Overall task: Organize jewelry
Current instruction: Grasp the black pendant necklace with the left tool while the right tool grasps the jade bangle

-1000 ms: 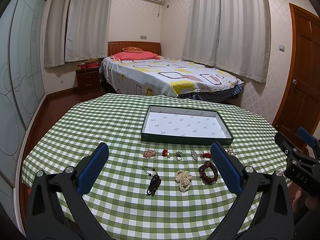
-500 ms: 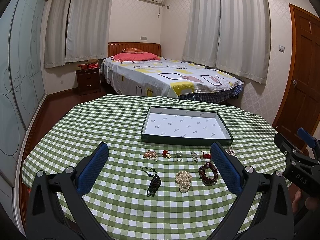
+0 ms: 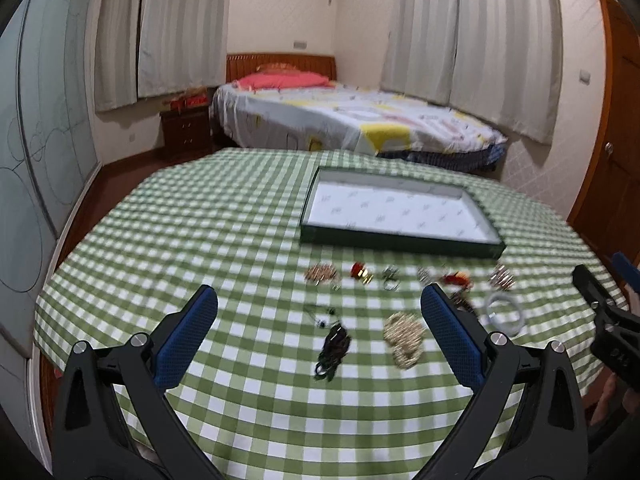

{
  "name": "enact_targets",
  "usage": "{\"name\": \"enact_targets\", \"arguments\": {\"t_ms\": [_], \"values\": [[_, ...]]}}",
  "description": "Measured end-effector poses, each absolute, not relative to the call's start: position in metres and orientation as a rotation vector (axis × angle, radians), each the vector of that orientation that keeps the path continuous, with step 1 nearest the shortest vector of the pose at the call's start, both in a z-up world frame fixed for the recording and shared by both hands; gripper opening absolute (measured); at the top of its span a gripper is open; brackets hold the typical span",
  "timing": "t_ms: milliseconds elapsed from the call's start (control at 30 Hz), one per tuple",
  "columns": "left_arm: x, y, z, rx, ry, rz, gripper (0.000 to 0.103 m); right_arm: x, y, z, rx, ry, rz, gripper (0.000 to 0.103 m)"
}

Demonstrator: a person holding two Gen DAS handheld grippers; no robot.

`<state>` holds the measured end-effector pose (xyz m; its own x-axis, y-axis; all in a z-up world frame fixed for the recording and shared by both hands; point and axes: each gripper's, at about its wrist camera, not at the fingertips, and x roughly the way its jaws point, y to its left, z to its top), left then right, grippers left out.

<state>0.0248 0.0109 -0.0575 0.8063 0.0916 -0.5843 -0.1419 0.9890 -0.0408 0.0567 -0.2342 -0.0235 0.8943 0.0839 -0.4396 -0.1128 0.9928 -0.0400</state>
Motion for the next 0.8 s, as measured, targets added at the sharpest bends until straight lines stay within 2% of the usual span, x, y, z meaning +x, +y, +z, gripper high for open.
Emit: {"name": "enact_targets", "arguments": {"t_ms": [133,300,433,700,800], "values": [[0.042,0.018,-0.082,-0.12,0.703,0.11,0.098,0.068,-0.233,-0.04,-0.06,0.505,0.113,0.097],[0.062,0.023,-0.111,-0.141,0.792,0.082,0.079,0.082,-0.236,-0.056,-0.039,0.569,0.123,0.097],[0.076,0.024,-0.129,-0.155,0.842,0.057,0.073,0.091,-0.236,-0.067,-0.034,0.61,0.127,0.097],[0.095,0.027,-0.147,-0.175,0.899,0.018,0.056,0.104,-0.236,-0.077,-0.011,0.662,0.135,0.097],[0.098,0.025,-0.149,-0.163,0.898,0.011,0.056,0.105,-0.235,-0.079,-0.014,0.675,0.139,0.097]]}}
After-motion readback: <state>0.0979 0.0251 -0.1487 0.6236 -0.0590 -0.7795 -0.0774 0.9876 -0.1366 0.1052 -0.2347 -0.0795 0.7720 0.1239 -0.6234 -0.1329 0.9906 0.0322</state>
